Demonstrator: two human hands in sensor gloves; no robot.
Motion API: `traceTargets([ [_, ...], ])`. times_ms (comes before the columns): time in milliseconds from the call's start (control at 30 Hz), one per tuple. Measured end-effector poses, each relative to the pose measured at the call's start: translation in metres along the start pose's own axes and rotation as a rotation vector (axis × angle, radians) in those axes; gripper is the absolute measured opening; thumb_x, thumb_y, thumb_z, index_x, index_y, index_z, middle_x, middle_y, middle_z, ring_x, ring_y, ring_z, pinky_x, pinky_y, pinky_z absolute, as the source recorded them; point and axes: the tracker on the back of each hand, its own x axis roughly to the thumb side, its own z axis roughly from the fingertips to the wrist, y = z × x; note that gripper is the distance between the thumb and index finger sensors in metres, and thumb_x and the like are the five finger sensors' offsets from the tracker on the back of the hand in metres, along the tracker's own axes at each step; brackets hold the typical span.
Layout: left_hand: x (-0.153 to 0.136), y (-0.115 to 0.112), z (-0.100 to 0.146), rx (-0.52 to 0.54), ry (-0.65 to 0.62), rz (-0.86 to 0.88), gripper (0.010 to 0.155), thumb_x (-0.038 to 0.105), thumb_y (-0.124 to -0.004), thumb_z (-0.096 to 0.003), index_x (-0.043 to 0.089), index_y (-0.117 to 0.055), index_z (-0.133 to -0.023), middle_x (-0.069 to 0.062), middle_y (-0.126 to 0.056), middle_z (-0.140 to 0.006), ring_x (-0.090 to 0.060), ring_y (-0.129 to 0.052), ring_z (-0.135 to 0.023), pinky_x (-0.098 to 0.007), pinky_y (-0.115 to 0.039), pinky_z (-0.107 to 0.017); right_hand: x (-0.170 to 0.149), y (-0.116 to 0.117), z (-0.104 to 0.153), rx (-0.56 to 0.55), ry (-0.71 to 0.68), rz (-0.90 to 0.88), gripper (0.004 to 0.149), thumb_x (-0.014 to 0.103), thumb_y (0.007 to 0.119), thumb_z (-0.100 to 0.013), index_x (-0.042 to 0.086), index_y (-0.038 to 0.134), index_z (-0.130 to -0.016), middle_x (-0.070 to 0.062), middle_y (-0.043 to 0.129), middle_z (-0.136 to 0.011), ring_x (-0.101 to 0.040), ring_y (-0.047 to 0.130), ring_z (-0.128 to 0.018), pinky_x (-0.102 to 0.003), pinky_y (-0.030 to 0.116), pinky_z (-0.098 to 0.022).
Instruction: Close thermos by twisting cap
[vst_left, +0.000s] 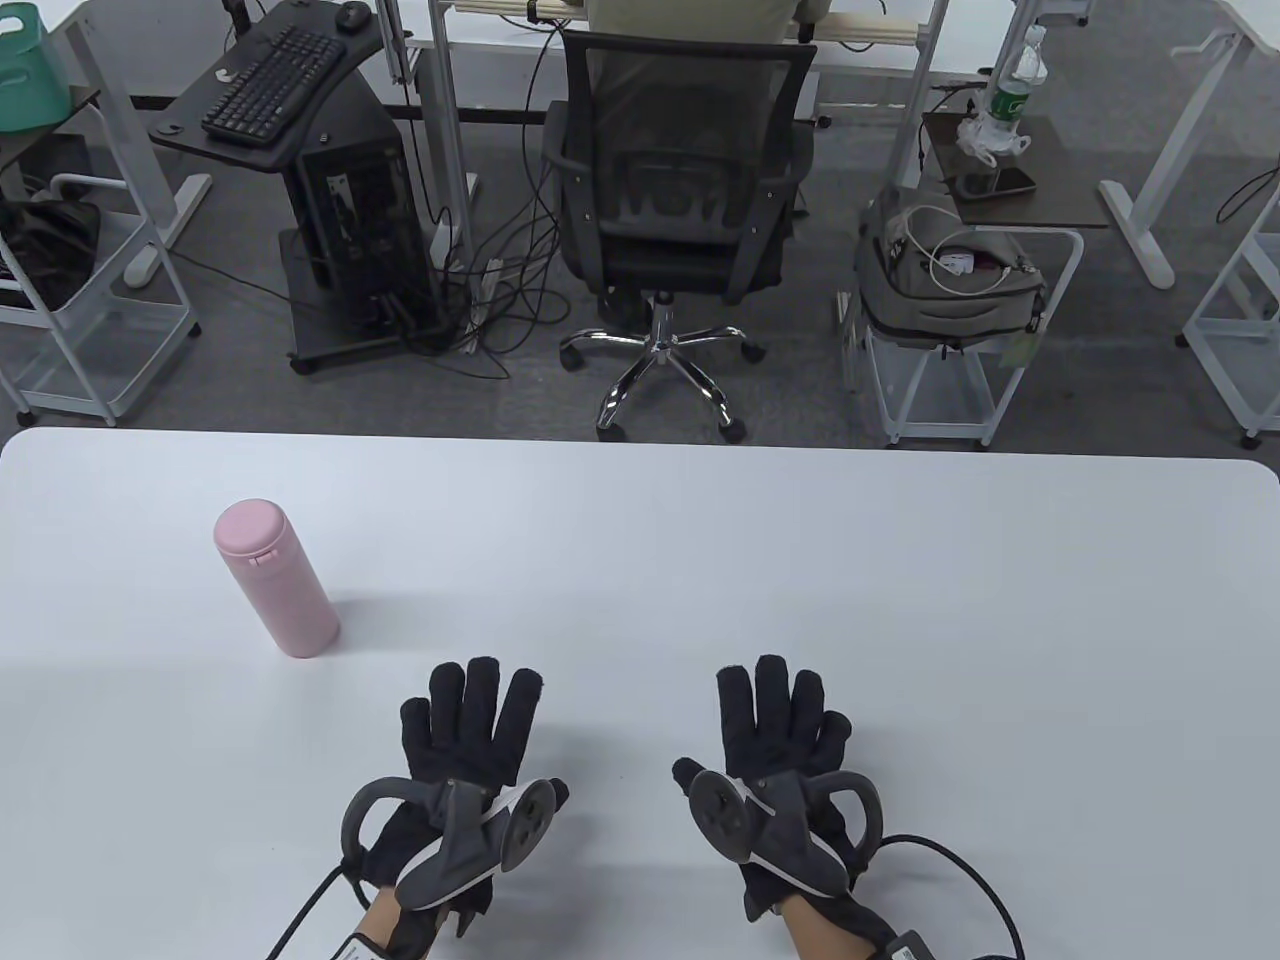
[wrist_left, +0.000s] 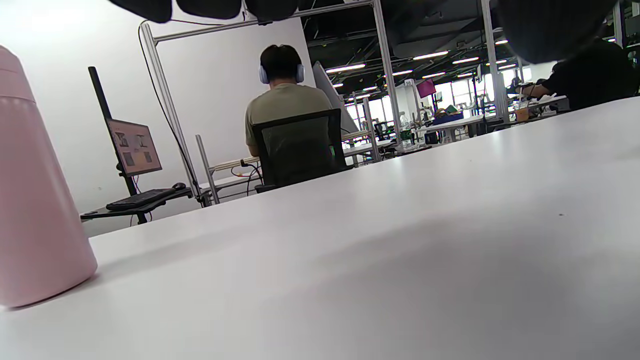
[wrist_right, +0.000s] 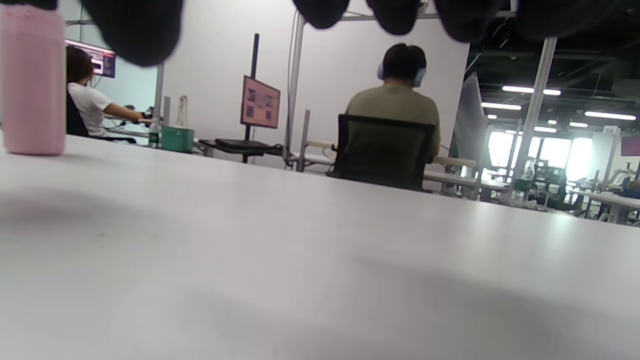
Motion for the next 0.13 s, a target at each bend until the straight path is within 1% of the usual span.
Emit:
traceTargets([
  [133, -0.0069, -0.0100, -0.0018, -0.026, 0.006, 0.014, 0.107, 0.078, -0.069, -0.0477, 0.021, -0.014, -0.120, -0.025, -0.027, -0.126, -0.055, -0.036, -0.110, -0.069, -0.044, -0.076, -0.0008, 0.0028, -0.0029, 0.004, 0.006, 0.006, 0.094, 0.058, 0.062, -0.062, -0.008, 0.026, -0.118, -0.047, 0.028, -0.115, -0.078, 0.038, -0.093, -0.086, 0.047, -0.057],
])
